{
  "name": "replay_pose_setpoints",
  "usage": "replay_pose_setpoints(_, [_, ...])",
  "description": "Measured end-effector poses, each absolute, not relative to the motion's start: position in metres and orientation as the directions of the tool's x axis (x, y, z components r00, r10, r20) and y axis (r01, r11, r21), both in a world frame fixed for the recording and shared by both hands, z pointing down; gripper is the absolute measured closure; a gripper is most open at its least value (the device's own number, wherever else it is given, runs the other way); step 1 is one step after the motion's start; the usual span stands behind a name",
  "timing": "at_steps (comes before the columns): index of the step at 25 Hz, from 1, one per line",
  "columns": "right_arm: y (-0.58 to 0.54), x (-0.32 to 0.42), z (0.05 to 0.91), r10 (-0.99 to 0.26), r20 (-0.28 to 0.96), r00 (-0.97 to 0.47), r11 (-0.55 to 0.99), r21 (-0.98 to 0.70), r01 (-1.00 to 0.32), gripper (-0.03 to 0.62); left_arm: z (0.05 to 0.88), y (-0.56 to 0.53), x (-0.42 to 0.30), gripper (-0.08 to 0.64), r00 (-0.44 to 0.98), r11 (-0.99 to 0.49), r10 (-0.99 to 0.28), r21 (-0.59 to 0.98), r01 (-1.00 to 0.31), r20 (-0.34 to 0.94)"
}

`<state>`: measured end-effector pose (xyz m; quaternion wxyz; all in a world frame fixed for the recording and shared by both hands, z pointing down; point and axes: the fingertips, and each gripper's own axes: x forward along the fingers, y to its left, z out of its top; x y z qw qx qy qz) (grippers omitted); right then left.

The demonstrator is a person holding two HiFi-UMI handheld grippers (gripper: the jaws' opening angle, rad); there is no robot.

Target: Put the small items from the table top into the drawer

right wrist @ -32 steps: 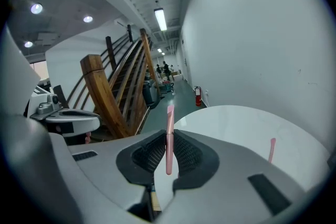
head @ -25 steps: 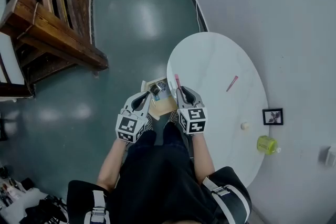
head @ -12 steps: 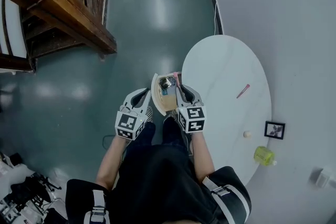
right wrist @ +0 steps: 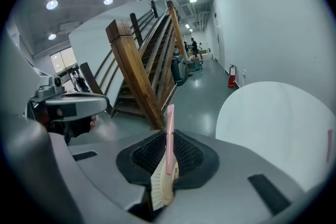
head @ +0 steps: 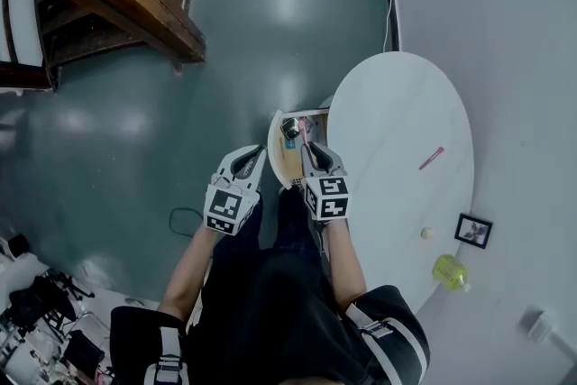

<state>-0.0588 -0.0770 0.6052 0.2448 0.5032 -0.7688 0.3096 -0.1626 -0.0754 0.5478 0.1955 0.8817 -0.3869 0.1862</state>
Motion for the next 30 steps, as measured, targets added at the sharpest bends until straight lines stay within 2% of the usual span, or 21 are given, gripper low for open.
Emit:
replay_pose_setpoints(17, [-0.037, -0.065, 0.711, -0.499, 0.779, -0.380, 0.269, -0.278, -0.922, 0.526, 0.640, -0.061, -0.157, 0.540, 0.639, -0.598, -0.533, 0.287, -0.748, 0.555])
replay_pose_setpoints(30, [-0.016, -0.072, 0.768, -0.449, 0.801, -0.396, 0.246, -0.316, -0.916, 0.526, 0.684, -0.042, -0.154, 0.540, 0.645, -0.595, -0.491, 0.315, -0.740, 0.586])
